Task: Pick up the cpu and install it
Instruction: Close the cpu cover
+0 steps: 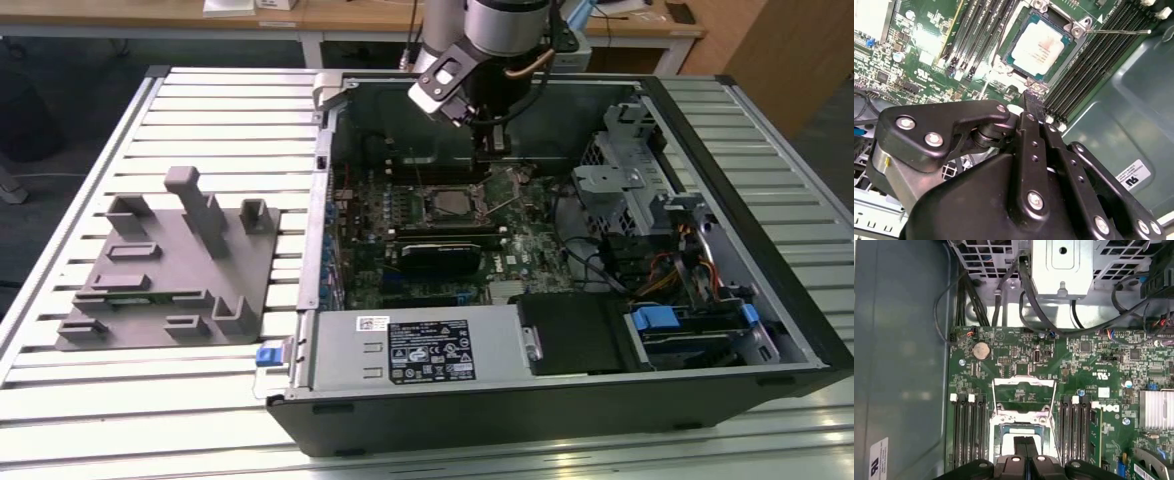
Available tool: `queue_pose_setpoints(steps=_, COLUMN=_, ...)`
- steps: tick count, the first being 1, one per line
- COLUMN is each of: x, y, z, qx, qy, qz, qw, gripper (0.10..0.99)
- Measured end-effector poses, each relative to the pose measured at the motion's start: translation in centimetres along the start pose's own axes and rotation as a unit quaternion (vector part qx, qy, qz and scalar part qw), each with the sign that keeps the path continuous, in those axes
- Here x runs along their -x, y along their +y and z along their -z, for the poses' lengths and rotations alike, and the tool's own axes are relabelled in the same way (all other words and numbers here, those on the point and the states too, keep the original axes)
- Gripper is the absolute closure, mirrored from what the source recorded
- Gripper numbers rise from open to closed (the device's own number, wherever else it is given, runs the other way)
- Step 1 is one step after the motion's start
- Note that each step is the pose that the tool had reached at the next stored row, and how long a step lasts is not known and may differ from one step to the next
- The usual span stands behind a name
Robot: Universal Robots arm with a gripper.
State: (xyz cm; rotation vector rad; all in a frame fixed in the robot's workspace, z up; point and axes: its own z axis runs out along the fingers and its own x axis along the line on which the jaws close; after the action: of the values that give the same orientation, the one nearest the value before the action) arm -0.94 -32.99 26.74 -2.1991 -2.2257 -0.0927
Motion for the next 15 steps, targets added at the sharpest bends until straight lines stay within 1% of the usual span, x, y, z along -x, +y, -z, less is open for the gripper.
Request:
queue_pose_setpoints(steps=4, x=0.02, y=0.13, z=-0.09, qx=-0.0001, qy=-0.0001, qz=0.0, qw=1.0, gripper=0.98)
queue_pose_setpoints(steps=12, x=0.03, y=0.92, z=-0.27, qx=0.0, qy=0.0001, qz=0.0, qw=1.0, gripper=0.98)
queue_pose_setpoints(steps=15, x=0.05, y=1.39, z=-0.35, qx=-0.0001, qy=-0.0001, qz=0.0, qw=1.0, gripper=0.98)
